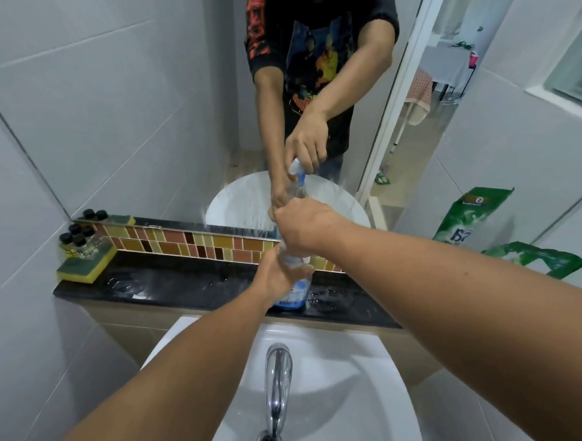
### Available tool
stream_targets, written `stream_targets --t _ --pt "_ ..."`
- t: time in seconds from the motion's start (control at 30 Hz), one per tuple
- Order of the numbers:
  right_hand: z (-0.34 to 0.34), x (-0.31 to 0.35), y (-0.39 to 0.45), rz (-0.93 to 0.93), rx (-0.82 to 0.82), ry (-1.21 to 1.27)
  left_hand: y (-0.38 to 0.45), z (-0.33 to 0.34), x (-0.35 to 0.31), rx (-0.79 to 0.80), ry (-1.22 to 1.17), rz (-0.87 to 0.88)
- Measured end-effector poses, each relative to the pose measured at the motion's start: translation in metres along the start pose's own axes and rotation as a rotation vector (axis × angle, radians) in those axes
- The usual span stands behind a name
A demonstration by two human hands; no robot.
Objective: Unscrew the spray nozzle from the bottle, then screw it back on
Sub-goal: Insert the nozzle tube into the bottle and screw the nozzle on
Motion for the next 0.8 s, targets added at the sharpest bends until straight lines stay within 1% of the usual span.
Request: stream_targets --t 0.07,0.1,0.13,0.17,0.2,0.27,0.3,0.33,0.37,0.43,0.47,0.5,0.53,0.57,0.6,0.67,0.73,0.8 --pt "0.0 0.003 0.003 0.118 0.039 0.041 -0.003 0.0 -0.005 -0.032 -0.034 0.02" --pt "0.0 0.004 0.005 0.189 0.06 0.066 -0.001 0.001 -0.001 -0.01 -0.088 -0.007" --pt "0.0 0.004 0.007 0.253 0.082 0.087 0.0 0.002 0.004 0.002 -0.091 -0.042" --pt "0.0 0.004 0.009 0.306 0.101 0.103 0.001 0.005 0.006 0.013 -0.017 -0.047" --pt "0.001 0.005 0.01 0.342 0.12 0.108 0.003 0.004 0.01 -0.017 0.094 -0.05" --pt "-0.001 0.006 0.011 0.334 0.142 0.048 0.006 -0.001 0.015 -0.067 0.185 -0.029" --pt "-0.003 0.006 0.012 0.3 0.14 -0.007 0.003 0.0 0.011 -0.057 0.22 0.028" --pt "-0.006 0.006 0.012 0.266 0.152 -0.036 0.002 -0.001 0.005 -0.067 0.192 0.069" --pt "-0.007 0.006 0.011 0.238 0.195 0.003 -0.001 0.0 0.0 -0.072 0.052 0.065" --pt "-0.009 0.003 0.006 0.255 0.328 0.237 -0.006 -0.002 -0.003 -0.079 -0.13 0.012" --pt "-0.013 -0.002 0.004 0.28 0.38 0.342 -0.005 0.002 -0.001 -0.035 -0.124 0.021" --pt "-0.017 -0.008 0.003 0.293 0.406 0.419 -0.006 0.002 0.001 -0.035 -0.065 0.017" --pt "-0.022 -0.017 0.004 0.278 0.4 0.446 -0.004 0.003 0.005 -0.039 -0.013 -0.025" --pt "-0.029 -0.024 0.006 0.232 0.362 0.424 -0.004 0.003 0.008 -0.044 0.044 -0.054" --pt "-0.035 -0.032 0.009 0.154 0.284 0.338 -0.005 0.003 0.008 -0.052 0.085 -0.085" --pt "-0.042 -0.041 0.012 -0.065 0.121 0.062 -0.006 0.003 0.007 -0.054 0.06 -0.089" --pt "-0.034 -0.04 0.008 -0.249 0.041 -0.165 -0.005 0.002 0.007 -0.075 0.014 -0.107" --pt "-0.016 -0.03 0.003 -0.362 -0.04 -0.253 -0.004 0.002 0.007 -0.076 0.068 -0.098"
Point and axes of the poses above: each hand's wrist, its own y-axis towards the middle knuckle, its own z-axis out of the palm, x = y × z, the point moved 6 cm from there along y, towards the middle knuckle, and after that the axes turned 7 degrees about -x, right-handed, at the moved point
